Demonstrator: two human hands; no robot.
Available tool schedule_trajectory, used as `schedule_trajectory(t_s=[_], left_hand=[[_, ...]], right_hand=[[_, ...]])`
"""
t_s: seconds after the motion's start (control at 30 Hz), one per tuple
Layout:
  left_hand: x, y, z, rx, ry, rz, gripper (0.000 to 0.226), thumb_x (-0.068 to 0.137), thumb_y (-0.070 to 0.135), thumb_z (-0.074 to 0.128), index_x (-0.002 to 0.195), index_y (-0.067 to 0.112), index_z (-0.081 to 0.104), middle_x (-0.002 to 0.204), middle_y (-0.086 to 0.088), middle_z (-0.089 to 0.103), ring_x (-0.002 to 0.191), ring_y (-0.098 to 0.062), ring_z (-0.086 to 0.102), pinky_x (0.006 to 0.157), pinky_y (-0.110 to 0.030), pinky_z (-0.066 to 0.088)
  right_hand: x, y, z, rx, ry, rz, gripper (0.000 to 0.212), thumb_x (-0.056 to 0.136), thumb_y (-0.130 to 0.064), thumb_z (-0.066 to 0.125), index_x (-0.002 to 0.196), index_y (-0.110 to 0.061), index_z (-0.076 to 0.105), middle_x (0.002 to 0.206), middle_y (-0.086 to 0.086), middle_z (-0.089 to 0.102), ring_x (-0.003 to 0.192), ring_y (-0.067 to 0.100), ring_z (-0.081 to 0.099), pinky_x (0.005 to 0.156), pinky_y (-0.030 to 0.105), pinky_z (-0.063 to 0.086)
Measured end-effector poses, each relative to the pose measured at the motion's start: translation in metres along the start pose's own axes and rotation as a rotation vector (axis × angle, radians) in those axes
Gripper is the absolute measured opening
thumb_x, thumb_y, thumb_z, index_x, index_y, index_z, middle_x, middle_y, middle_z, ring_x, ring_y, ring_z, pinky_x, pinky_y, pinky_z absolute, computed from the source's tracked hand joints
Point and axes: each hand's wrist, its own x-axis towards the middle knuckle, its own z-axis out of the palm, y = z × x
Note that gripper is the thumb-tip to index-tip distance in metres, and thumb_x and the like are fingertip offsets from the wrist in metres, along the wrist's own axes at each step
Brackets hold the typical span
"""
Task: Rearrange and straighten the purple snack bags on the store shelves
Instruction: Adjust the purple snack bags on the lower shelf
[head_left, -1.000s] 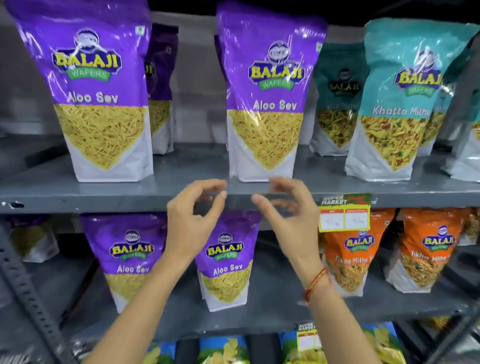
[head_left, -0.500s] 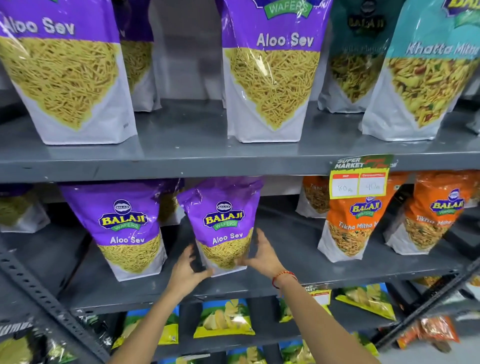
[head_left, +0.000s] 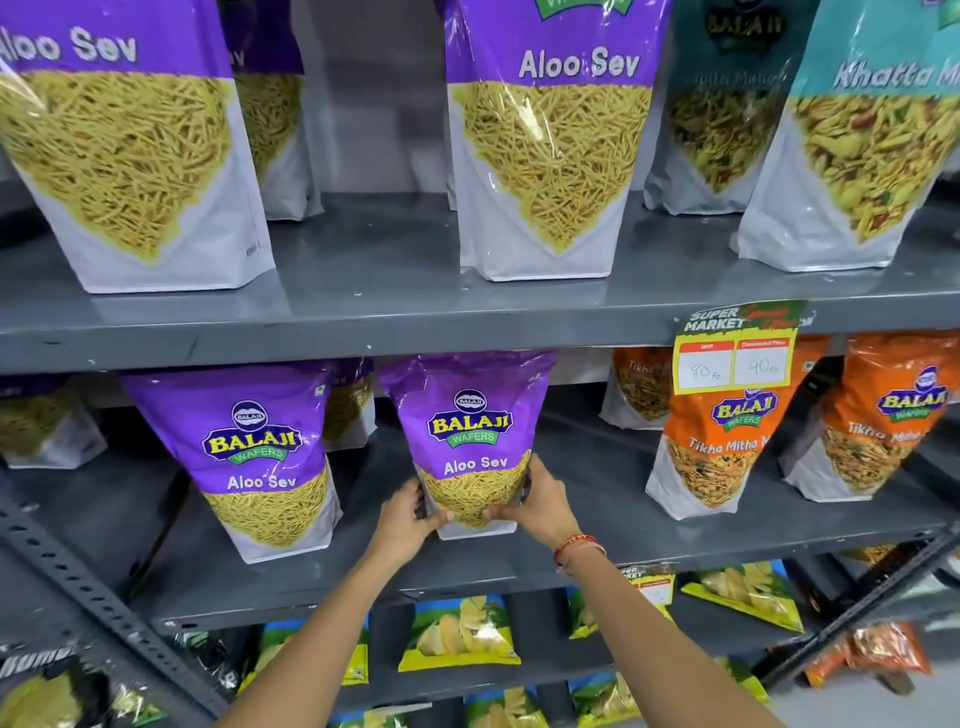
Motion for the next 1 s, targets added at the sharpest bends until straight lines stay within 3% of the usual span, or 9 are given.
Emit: schedule_trajectory(t_s=[0.2,0.37,0.43,0.57,0.63,0.7,0.8,0.87,1.0], left_hand=[[0.004,-0.003,0.012,0.029,-0.049,-0.013,0.056,0.07,0.009,0.077,0.119,0.003,0.05,0.125,-0.016,0.062,0.115,-0.026,0.059,0.101,-0.049,0.046],[0.005,0.003,0.015,0.136,-0.073,-0.038,0.059,0.073,0.022,0.075,0.123,0.007,0.047,0.128,-0.014,0.06,0.119,-0.03,0.055,0.1,-0.047,0.045],[0.005,0.008,0.016,0.244,-0.08,-0.036,0.061,0.075,0.029,0.074,0.124,0.008,0.045,0.129,-0.013,0.059,0.121,-0.031,0.053,0.097,-0.039,0.045],[-0.007,0.015,0.008,0.193,-0.038,-0.019,0.063,0.075,0.024,0.074,0.127,0.005,0.045,0.13,-0.012,0.058,0.118,-0.027,0.055,0.096,-0.035,0.045],[-0.022,0.013,-0.007,0.086,0.059,-0.003,0.058,0.076,0.015,0.073,0.128,0.004,0.048,0.129,-0.013,0.058,0.114,-0.025,0.058,0.094,-0.03,0.046],[-0.039,0.005,-0.027,-0.01,0.18,0.043,0.044,0.078,0.009,0.07,0.119,0.004,0.056,0.121,-0.014,0.063,0.102,-0.021,0.063,0.085,-0.018,0.048],[-0.067,-0.008,-0.068,-0.114,0.4,0.108,0.024,0.078,0.004,0.068,0.097,0.02,0.065,0.098,-0.009,0.07,0.081,-0.001,0.065,0.072,-0.011,0.049],[-0.079,-0.019,-0.1,-0.123,0.611,0.124,0.034,0.077,-0.001,0.067,0.083,0.032,0.062,0.085,-0.002,0.069,0.074,0.003,0.064,0.068,-0.013,0.049],[-0.081,-0.043,-0.155,-0.113,0.897,0.116,0.025,0.075,-0.003,0.068,0.091,0.014,0.057,0.091,-0.016,0.063,0.067,-0.001,0.061,0.057,-0.006,0.045]], right_hand=[[-0.007,0.009,-0.008,-0.017,0.02,0.032,0.076,0.056,-0.02,0.089,0.12,-0.015,0.048,0.108,-0.001,0.064,0.104,0.017,0.057,0.087,0.027,0.048],[-0.009,0.008,-0.011,-0.029,-0.001,0.06,0.08,0.059,-0.019,0.088,0.125,-0.015,0.043,0.117,0.001,0.061,0.108,0.016,0.054,0.089,0.026,0.043],[-0.012,0.008,-0.011,-0.029,0.022,0.075,0.081,0.059,-0.018,0.088,0.126,-0.014,0.042,0.118,0.002,0.059,0.11,0.018,0.053,0.09,0.027,0.043],[-0.034,0.009,0.007,0.012,0.252,0.143,0.067,0.063,-0.017,0.085,0.12,-0.006,0.051,0.115,0.012,0.062,0.105,0.026,0.057,0.091,0.041,0.048],[-0.053,0.013,0.03,0.032,0.453,0.199,0.053,0.068,-0.017,0.081,0.111,-0.002,0.056,0.107,0.018,0.063,0.096,0.031,0.059,0.081,0.036,0.047],[-0.071,0.016,0.059,0.102,0.568,0.248,0.044,0.074,-0.018,0.076,0.109,-0.001,0.056,0.103,0.02,0.061,0.097,0.036,0.058,0.082,0.036,0.044],[-0.082,0.003,0.104,0.218,0.453,0.205,0.028,0.078,-0.011,0.072,0.102,-0.011,0.058,0.097,0.017,0.061,0.092,0.034,0.059,0.081,0.037,0.047],[-0.073,-0.015,0.127,0.206,0.324,0.108,0.03,0.076,-0.008,0.074,0.099,-0.014,0.057,0.095,0.013,0.061,0.087,0.029,0.058,0.076,0.033,0.047],[-0.036,-0.06,0.161,0.075,0.007,-0.054,0.067,0.067,-0.013,0.082,0.124,-0.007,0.048,0.109,0.007,0.05,0.098,0.02,0.052,0.091,0.034,0.046]])
